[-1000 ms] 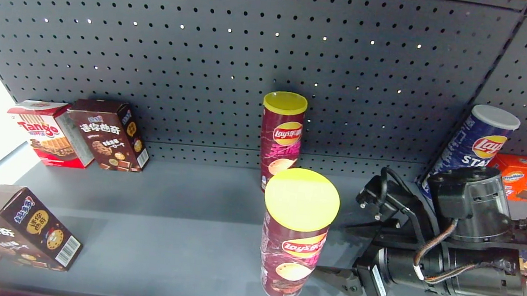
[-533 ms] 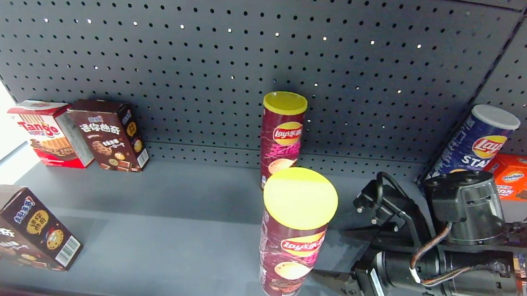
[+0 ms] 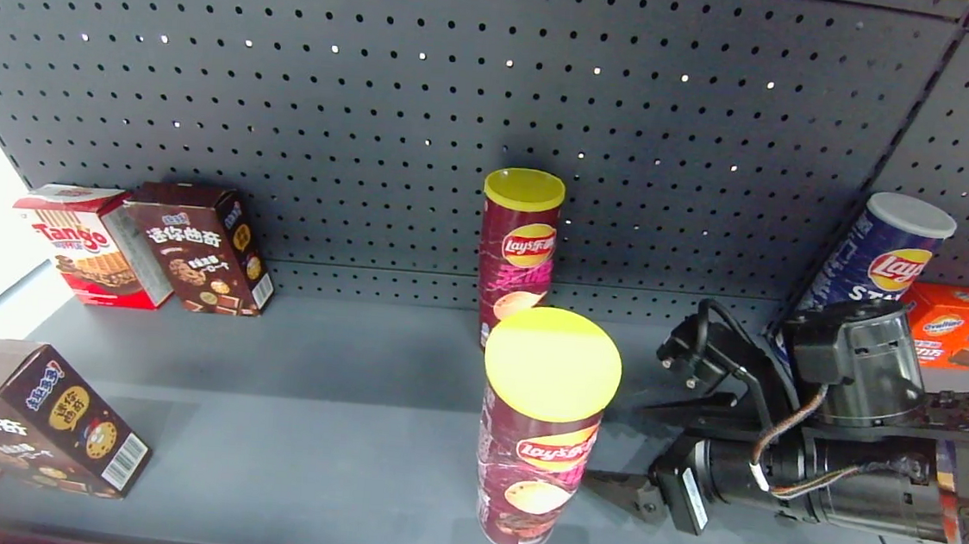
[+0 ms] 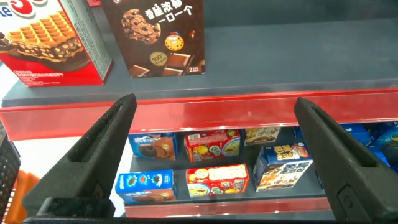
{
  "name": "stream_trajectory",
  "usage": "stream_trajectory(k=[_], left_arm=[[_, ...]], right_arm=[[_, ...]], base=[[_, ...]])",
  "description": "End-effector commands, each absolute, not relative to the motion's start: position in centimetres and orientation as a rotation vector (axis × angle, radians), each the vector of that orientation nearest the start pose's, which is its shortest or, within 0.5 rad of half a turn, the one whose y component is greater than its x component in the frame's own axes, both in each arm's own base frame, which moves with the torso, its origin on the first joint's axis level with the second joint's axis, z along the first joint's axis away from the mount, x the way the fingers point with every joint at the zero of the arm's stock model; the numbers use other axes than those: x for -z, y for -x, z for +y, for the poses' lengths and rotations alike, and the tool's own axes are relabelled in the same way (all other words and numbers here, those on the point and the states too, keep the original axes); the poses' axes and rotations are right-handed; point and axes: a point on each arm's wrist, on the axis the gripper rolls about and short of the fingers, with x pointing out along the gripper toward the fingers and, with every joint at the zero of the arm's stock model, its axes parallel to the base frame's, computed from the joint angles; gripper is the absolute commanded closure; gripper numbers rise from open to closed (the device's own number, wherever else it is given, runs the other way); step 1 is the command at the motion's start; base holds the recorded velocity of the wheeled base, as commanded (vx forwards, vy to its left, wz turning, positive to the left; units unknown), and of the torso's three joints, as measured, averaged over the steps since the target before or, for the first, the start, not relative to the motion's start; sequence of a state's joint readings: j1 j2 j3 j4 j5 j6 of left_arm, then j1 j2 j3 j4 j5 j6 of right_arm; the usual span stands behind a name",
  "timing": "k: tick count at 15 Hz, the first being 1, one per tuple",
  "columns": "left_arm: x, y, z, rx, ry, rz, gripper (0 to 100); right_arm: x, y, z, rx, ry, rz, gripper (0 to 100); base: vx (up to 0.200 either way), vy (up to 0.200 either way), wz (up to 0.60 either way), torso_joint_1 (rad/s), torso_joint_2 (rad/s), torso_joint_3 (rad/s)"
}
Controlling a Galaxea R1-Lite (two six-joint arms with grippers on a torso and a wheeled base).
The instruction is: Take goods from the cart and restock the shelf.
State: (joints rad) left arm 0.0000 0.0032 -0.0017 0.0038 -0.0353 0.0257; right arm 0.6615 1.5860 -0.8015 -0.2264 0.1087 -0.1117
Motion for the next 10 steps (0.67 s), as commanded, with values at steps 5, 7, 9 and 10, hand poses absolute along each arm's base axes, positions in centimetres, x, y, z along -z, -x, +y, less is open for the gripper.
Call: stream_trajectory(k=[5,7,9,10], left_arm=[[-7.6,2.3,-0.1,0.034,-0.026,0.007,0],[-7.6,2.3,-0.1,0.034,-0.026,0.006,0],[-7.6,2.3,-0.1,0.034,-0.026,0.006,0],[-7.6,2.3,-0.1,0.034,-0.026,0.006,0]], right_arm=[[-17.5,-20.6,18.1,-0.831,0.274,0.505,0],[-17.5,-20.4,18.3,-0.842,0.277,0.504,0],[-17.4,-20.2,18.4,-0.846,0.28,0.506,0],[-17.4,-20.2,18.4,-0.846,0.281,0.508,0]], base=[[0.0,0.0,0.0,0.0,0.0,0.0],[0.0,0.0,0.0,0.0,0.0,0.0],[0.0,0.0,0.0,0.0,0.0,0.0],[0.0,0.0,0.0,0.0,0.0,0.0]])
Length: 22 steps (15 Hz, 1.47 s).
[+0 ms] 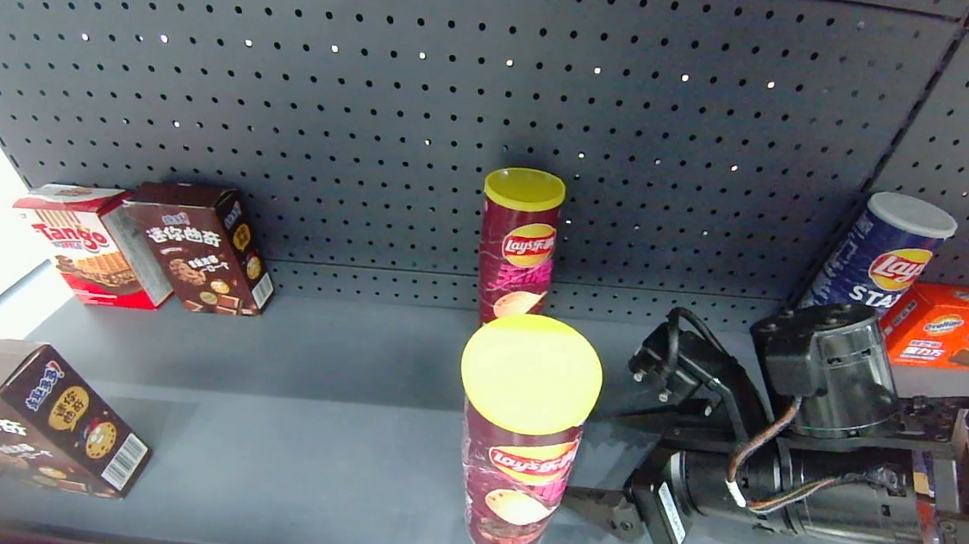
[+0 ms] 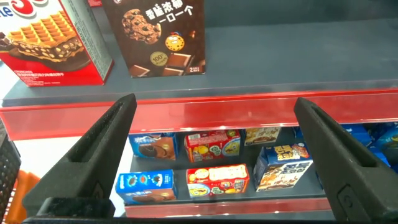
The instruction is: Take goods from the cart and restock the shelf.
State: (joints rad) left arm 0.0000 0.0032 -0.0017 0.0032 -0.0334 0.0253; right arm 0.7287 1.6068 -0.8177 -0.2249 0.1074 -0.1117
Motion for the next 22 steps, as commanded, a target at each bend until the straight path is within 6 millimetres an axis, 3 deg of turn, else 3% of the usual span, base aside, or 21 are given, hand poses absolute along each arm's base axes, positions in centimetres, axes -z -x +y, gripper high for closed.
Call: stream_trajectory(k=[1,5,11,18,20,22], left_arm=[[-7.6,2.3,-0.1,0.034,-0.026,0.006,0],[-7.6,2.3,-0.1,0.035,-0.026,0.006,0],[-7.6,2.3,-0.1,0.034,-0.026,0.006,0],[-7.6,2.3,-0.1,0.035,-0.026,0.006,0],[-7.6,2.3,-0.1,0.034,-0.026,0.006,0],[-7.6,2.3,-0.1,0.034,-0.026,0.006,0]], right_arm=[[-17.3,-20.0,18.2,-0.846,0.282,0.511,0],[-17.1,-19.0,17.3,-0.844,0.284,0.52,0],[-17.5,-19.1,18.4,-0.873,0.286,0.501,0],[-17.3,-19.0,18.3,-0.874,0.29,0.508,0],[-17.8,-18.7,18.0,-0.868,0.282,0.492,0],[-19.4,-18.2,16.8,-0.848,0.254,0.432,0]], base=[[0.0,0.0,0.0,0.0,0.0,0.0],[0.0,0.0,0.0,0.0,0.0,0.0],[0.0,0.0,0.0,0.0,0.0,0.0],[0.0,0.0,0.0,0.0,0.0,0.0],[0.0,0.0,0.0,0.0,0.0,0.0],[0.0,0.0,0.0,0.0,0.0,0.0]])
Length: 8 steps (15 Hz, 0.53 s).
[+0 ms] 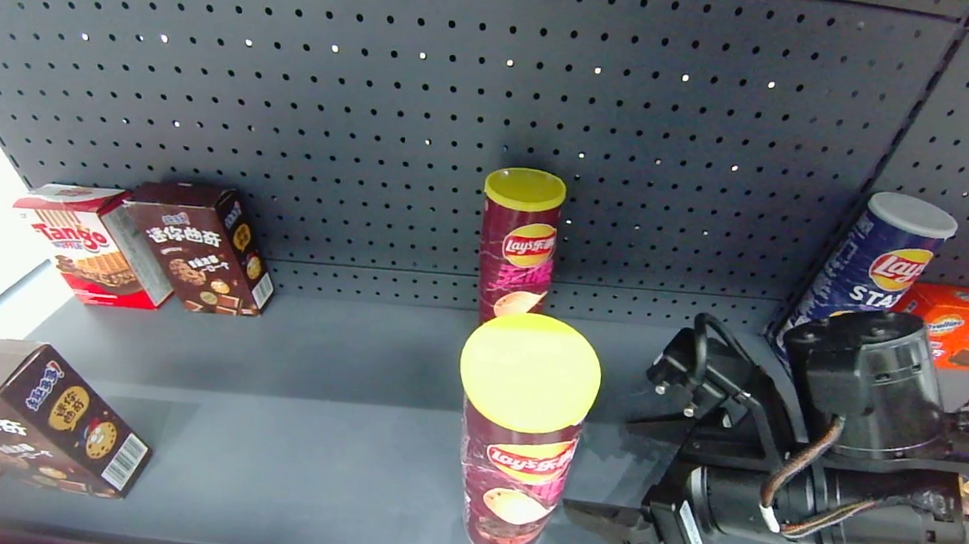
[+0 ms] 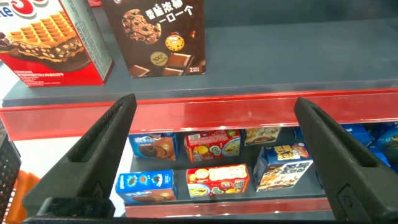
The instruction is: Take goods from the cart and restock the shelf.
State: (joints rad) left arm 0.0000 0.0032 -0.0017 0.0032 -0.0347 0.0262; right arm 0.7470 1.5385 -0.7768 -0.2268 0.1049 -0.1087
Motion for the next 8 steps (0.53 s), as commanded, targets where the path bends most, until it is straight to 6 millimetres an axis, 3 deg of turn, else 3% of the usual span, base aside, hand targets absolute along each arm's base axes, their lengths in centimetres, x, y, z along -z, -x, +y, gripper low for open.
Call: stream_trajectory(k=[1,4,7,8], left_arm=[[-7.6,2.3,-0.1,0.035,-0.026,0.006,0],[-7.6,2.3,-0.1,0.035,-0.028,0.006,0],[-7.6,2.3,-0.1,0.037,-0.027,0.007,0],[-7.6,2.3,-0.1,0.037,-0.027,0.007,0]], right_arm=[[-20.5,-17.6,15.8,-0.836,0.236,0.387,0],[-21.9,-14.5,12.2,-0.791,0.202,0.3,0],[-20.6,-10.2,7.9,-0.754,0.18,0.247,0],[-20.6,-10.2,7.9,-0.754,0.18,0.247,0]], base=[[0.0,0.0,0.0,0.0,0.0,0.0],[0.0,0.0,0.0,0.0,0.0,0.0],[0.0,0.0,0.0,0.0,0.0,0.0],[0.0,0.0,0.0,0.0,0.0,0.0]])
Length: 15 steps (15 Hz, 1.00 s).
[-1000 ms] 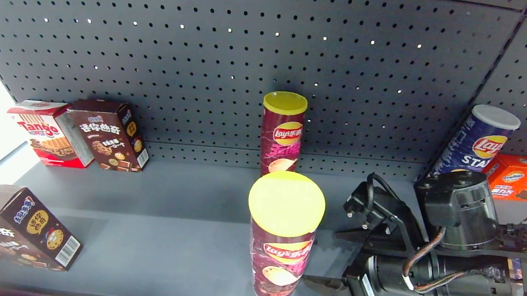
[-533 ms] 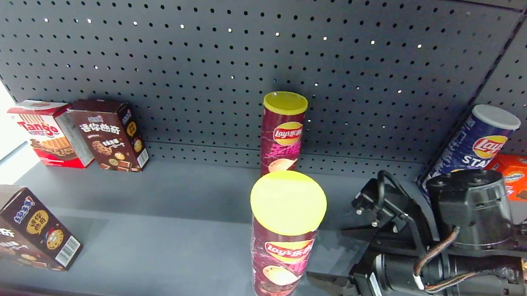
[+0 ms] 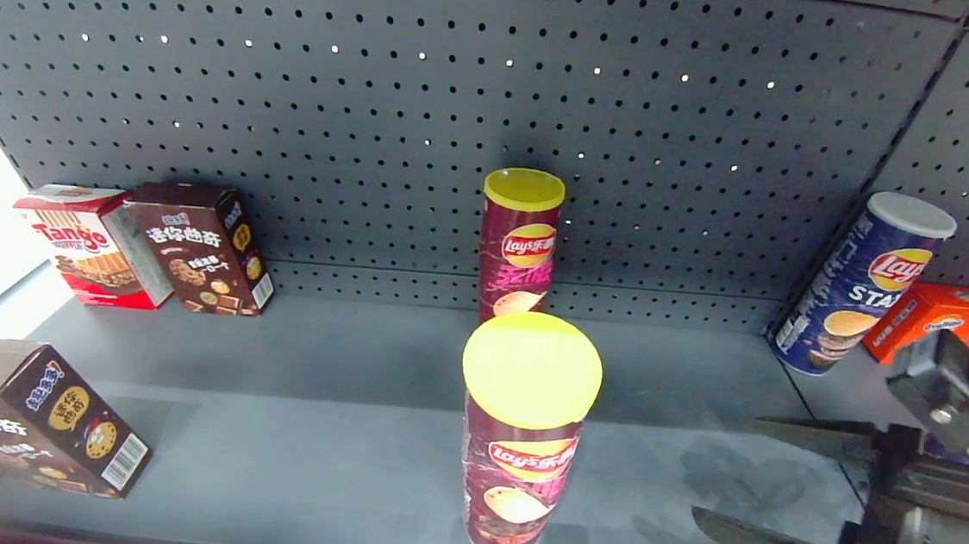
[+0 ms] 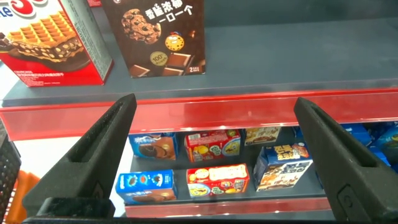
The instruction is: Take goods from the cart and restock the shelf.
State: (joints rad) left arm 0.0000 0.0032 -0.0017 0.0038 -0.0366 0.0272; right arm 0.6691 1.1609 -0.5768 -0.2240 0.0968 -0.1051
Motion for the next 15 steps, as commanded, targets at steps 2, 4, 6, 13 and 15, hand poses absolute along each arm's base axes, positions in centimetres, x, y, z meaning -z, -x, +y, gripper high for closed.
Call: stream_trajectory(k=[2,4,6,13,15], left_arm=[[-7.6,2.3,-0.1,0.037,-0.027,0.007,0],[-7.6,2.3,-0.1,0.037,-0.027,0.007,0],[-7.5,2.3,-0.1,0.04,-0.031,0.009,0],[-7.6,2.3,-0.1,0.038,-0.031,0.007,0],[-7.6,2.3,-0.1,0.038,-0.031,0.007,0]], right_arm=[[-17.4,-5.9,4.3,-0.71,0.164,0.194,0],[-15.5,-3.8,2.8,-0.703,0.152,0.145,0],[-13.0,-1.8,1.4,-0.67,0.137,0.096,0],[-8.3,2.5,-0.7,-0.408,0.043,-0.025,0],[-8.3,2.3,-0.7,-0.394,-0.003,-0.043,0]], base=[[0.0,0.0,0.0,0.0,0.0,0.0],[0.0,0.0,0.0,0.0,0.0,0.0],[0.0,0.0,0.0,0.0,0.0,0.0],[0.0,0.0,0.0,0.0,0.0,0.0],[0.0,0.0,0.0,0.0,0.0,0.0]])
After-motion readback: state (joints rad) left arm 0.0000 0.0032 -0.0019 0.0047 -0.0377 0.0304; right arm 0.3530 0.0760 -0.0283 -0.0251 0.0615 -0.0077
